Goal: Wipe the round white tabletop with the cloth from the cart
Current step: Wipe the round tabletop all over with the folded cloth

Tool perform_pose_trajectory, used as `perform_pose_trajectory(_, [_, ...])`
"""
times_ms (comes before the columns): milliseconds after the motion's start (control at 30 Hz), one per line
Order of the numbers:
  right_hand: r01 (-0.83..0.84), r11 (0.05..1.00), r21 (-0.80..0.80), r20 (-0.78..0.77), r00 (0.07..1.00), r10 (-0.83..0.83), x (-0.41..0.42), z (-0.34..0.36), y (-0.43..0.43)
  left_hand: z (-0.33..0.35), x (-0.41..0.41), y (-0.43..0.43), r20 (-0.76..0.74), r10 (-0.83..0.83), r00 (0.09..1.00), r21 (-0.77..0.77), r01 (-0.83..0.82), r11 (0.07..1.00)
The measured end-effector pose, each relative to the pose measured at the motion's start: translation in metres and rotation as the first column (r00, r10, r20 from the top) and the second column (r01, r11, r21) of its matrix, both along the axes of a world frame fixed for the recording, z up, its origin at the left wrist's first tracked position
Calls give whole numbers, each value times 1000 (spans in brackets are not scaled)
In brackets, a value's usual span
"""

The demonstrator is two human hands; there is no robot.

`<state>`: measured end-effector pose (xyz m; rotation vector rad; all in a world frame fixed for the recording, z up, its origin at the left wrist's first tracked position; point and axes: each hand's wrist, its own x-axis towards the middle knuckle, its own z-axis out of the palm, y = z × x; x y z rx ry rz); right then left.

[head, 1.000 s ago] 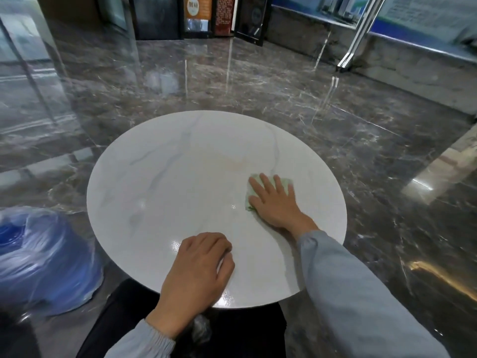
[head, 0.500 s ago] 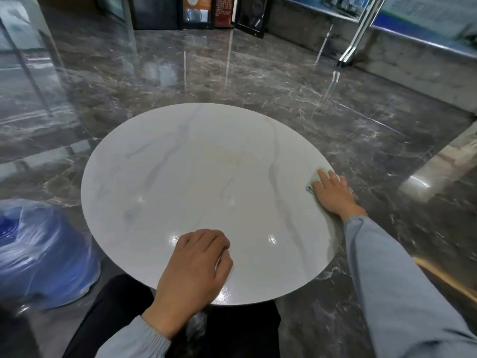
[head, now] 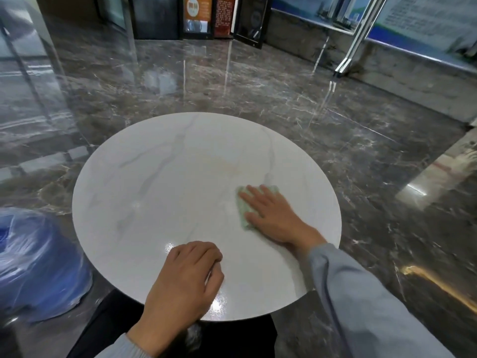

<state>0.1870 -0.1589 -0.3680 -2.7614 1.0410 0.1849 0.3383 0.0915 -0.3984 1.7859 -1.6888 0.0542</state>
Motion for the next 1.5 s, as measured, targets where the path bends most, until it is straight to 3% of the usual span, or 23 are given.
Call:
perform_pose_trajectory(133, [450,893,-6,-20,893,-450,-72,-3,-83,0,1,0,-9,2,1000,3,-2,1000])
perform_pose_trajectory(267, [603,797,24,-69,797,-601,-77,-1,-89,-1,0,0,1,5,1000,15,-5,1000])
perform_pose_trajectory(333, [539,840,60,-53,842,-536,-45,2,-62,-2,0,0,1,6,1000,27,-6,1000])
perform_pose_trajectory(433, [255,967,23,-14,967,-255,8,1,-1,-1,0,-1,-4,2,1000,35,-2,999])
perform_pose_trajectory(567, [-36,999,23,46,998,35,28,-4,60,0,0,0,-2,1,1000,29,-1,1000])
perform_pose_trajectory(633, [1,1000,-9,55,998,0,5,-1,43,-1,0,0,-9,1,1000,31,0,1000])
perform_pose_trajectory(700, [180,982,-51,34,983,-179,-32,-1,6,0,0,1,-14,-1,1000,30,1,1000])
perform_pose_trajectory(800, [463,886,-31,-30,886,-464,-94,-1,-41,1,0,1,-8,-2,1000,34,2,999])
perform_pose_trajectory(967, [584,812,3,-29,812,-583,-95,-6,-36,0,0,1,-2,4,1000,30,-4,1000])
perform_pose_trajectory(1033, [497,867,-4,-36,867,-497,-67,-4,-3,0,0,1,-1,2,1000,27,-2,1000])
perform_pose_trajectory(1133, [236,972,-12,5,972,-236,-30,-5,74,0,0,1,-2,-2,1000,22,2,1000])
perform_pose_trajectory(1267, [18,1000,10,40,999,-18,-38,-5,129,0,0,2,-20,-16,1000,16,16,1000])
perform_pose_trajectory(1500, [408,912,-28,-27,912,-409,-120,-6,48,0,0,4,-12,-22,1000,-17,22,1000])
